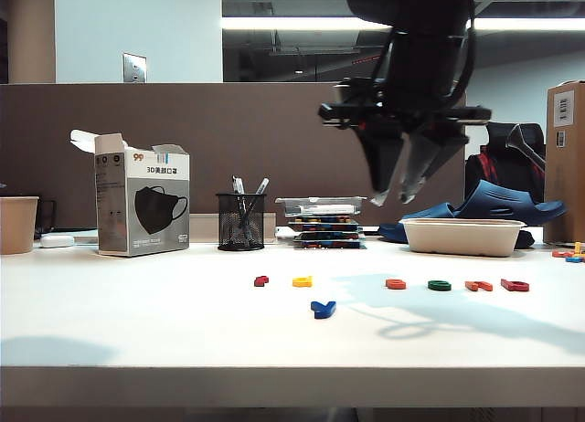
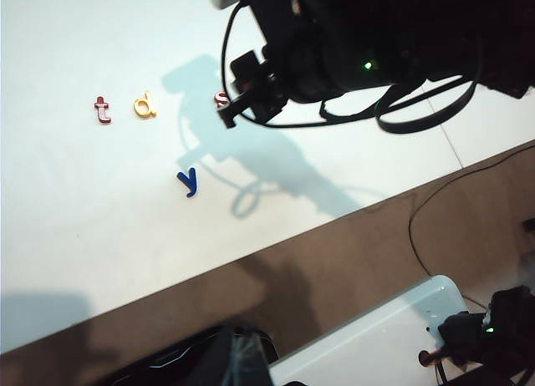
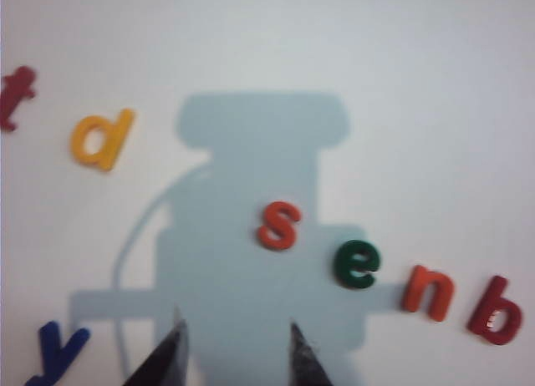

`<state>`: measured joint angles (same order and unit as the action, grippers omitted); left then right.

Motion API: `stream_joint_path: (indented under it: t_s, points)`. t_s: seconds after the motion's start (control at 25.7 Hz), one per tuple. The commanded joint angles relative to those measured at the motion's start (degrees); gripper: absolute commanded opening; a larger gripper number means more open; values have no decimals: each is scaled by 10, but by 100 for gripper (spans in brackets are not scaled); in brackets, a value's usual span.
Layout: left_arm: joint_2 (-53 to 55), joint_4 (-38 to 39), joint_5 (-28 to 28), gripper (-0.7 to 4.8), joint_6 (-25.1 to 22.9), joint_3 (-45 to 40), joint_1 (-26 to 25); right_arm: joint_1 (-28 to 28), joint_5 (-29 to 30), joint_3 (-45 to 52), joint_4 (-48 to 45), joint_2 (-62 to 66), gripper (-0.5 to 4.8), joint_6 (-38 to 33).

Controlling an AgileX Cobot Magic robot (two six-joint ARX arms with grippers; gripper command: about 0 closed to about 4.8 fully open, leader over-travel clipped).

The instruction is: Select the appropriate letters from the row of letter magnets placed on the table to arrange into the word "yes".

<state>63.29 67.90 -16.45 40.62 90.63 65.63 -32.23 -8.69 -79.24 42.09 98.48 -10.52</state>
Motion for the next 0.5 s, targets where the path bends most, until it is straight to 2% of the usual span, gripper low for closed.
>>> stream_joint_path:
  t_s: [0.04,0.12,0.31,0.43,0.5]
  points:
    - [-1,-7,2,-6,1,3,0,16,-4,-2,28,-2,183,-4]
    - [-1,-7,2,-6,1,3,0,31,-4,-2,43,-1,218,-16]
    - [-1,-7,16,-6,1,3,0,68,1,-2,43,1,217,-34]
    - [-1,-7,23,-6,1,3,0,85,48,-2,45,23,217,-34]
    - [-1,-7,24,-6,1,3,0,89,50,-2,48,43,217,-34]
